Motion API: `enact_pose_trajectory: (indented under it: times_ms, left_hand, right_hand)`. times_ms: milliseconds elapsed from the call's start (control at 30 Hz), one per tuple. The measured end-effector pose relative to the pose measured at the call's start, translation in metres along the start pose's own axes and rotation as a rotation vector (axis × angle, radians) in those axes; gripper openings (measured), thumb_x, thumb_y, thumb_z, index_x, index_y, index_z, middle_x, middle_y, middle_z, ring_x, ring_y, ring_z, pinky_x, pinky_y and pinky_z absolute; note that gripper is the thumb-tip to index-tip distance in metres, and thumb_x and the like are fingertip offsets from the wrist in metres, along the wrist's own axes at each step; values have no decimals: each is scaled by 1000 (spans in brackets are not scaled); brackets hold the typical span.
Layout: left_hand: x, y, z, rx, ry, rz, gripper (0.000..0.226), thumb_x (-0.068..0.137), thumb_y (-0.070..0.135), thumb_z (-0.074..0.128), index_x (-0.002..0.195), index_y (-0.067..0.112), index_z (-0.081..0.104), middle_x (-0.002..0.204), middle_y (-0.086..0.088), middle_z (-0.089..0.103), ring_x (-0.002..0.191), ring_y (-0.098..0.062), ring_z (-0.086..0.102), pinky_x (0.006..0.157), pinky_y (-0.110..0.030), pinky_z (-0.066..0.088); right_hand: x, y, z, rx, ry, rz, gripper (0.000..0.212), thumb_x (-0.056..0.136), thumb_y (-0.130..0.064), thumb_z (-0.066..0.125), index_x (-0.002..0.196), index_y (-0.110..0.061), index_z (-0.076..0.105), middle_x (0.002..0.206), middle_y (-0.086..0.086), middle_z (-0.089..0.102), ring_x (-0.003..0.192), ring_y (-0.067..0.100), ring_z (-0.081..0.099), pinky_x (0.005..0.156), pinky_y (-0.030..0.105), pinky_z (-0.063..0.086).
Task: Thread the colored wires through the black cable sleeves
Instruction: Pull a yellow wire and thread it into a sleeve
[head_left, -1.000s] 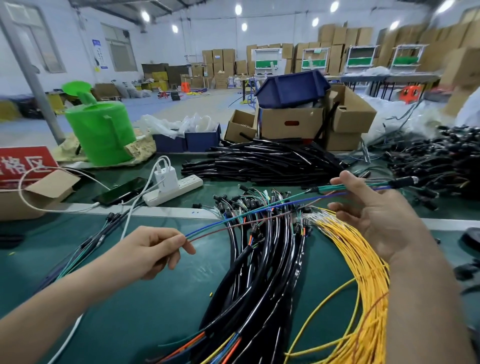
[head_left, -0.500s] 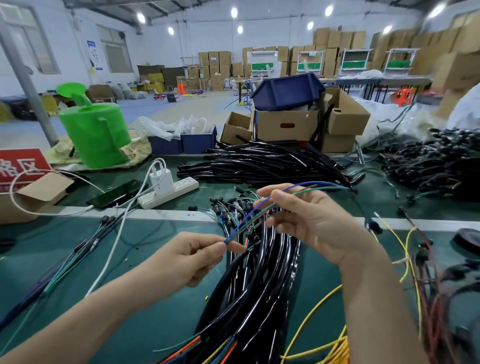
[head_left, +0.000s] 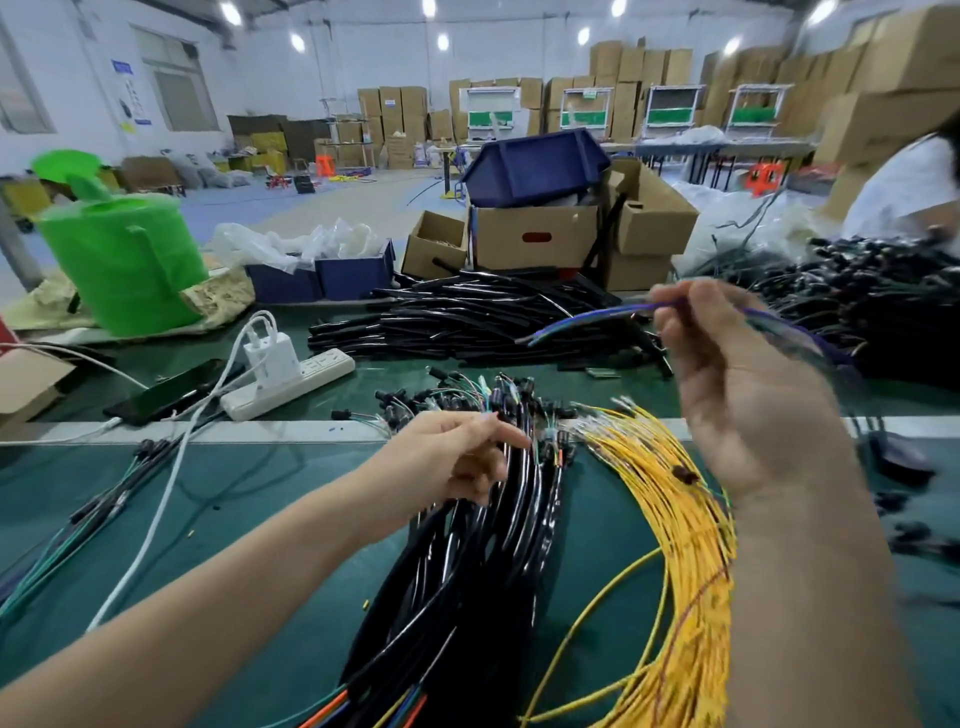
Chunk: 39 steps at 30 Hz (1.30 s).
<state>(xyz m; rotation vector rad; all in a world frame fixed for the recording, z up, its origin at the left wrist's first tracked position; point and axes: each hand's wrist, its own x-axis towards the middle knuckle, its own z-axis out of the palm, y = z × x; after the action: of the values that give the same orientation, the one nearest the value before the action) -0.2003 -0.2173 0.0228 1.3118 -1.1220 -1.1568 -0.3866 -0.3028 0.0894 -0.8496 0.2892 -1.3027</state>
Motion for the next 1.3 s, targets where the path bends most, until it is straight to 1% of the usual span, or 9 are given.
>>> enact_pose_trajectory:
  times_ms: [67, 167, 333, 467, 600, 867, 1067, 1167, 1300]
  left_hand:
    - [12, -1, 18, 287, -24, 8, 22, 98, 13, 47, 95, 10, 68, 70, -1, 64, 57, -8, 58, 57, -22, 53]
    - [15, -4, 53, 903, -183, 57, 20, 92, 31, 58, 98, 14, 67, 79, 5, 65, 65, -6, 58, 65, -19, 52]
    - [-6, -25, 94, 1398, -335, -51, 29, 88, 39, 60, 102, 13, 53, 99, -10, 56, 88, -31, 58, 68, -35, 44]
    - [-15, -36, 99, 1393, -217, -67, 10, 87, 19, 51, 90, 14, 43, 81, -5, 42, 80, -33, 52, 63, -36, 38]
    - [-12, -37, 100, 1364, -124, -115, 16, 86, 18, 53, 91, 12, 39, 74, 0, 32, 74, -29, 45, 57, -33, 35]
    - [-3, -42, 101, 1418, 10, -56, 30, 82, 27, 51, 62, 14, 32, 62, -1, 37, 53, -22, 36, 44, -26, 21]
    - [-7, -48, 96, 1427, 16, 80, 22, 94, 36, 45, 97, 15, 47, 80, 0, 48, 80, -31, 55, 55, -32, 30]
    - [-8, -51, 101, 1443, 15, 71, 14, 96, 30, 46, 94, 16, 44, 94, -4, 57, 81, -31, 56, 49, -28, 22]
    - [-2, -46, 105, 1446, 41, -19, 12, 90, 21, 47, 86, 14, 38, 82, -4, 47, 74, -32, 49, 47, -30, 17]
  right_hand:
    - [1, -18, -7, 179, 129, -123, 6, 78, -12, 60, 80, -7, 60, 67, 3, 70, 62, 6, 65, 61, 12, 51]
    - [0, -32, -17, 306, 233, -219, 13, 87, -14, 55, 77, -6, 59, 64, 3, 68, 55, 6, 62, 54, 11, 47]
    - [-2, -38, -32, 45, 307, -186, 36, 102, -34, 35, 80, -17, 57, 68, -1, 73, 55, 6, 65, 48, 12, 46]
    - [-4, -41, -35, 41, 263, -166, 33, 100, -31, 41, 79, -13, 58, 69, 1, 72, 58, 8, 67, 52, 13, 49]
    - [-3, -42, -35, 20, 207, -159, 33, 100, -28, 43, 77, -11, 59, 66, 1, 71, 54, 6, 64, 51, 11, 48]
    - [-6, -41, -30, -125, 118, -90, 36, 101, -29, 40, 75, -13, 58, 70, 4, 73, 51, 6, 62, 46, 12, 47]
    - [-7, -40, -28, -130, 81, -76, 36, 101, -27, 40, 74, -12, 58, 72, 4, 73, 51, 6, 62, 47, 12, 47]
    - [-7, -38, -26, -134, 73, -62, 35, 101, -28, 41, 75, -12, 59, 71, 4, 73, 51, 6, 62, 48, 11, 47]
    - [-7, -36, -26, -170, 57, -38, 35, 101, -28, 40, 75, -12, 58, 70, 3, 73, 50, 6, 60, 45, 12, 45]
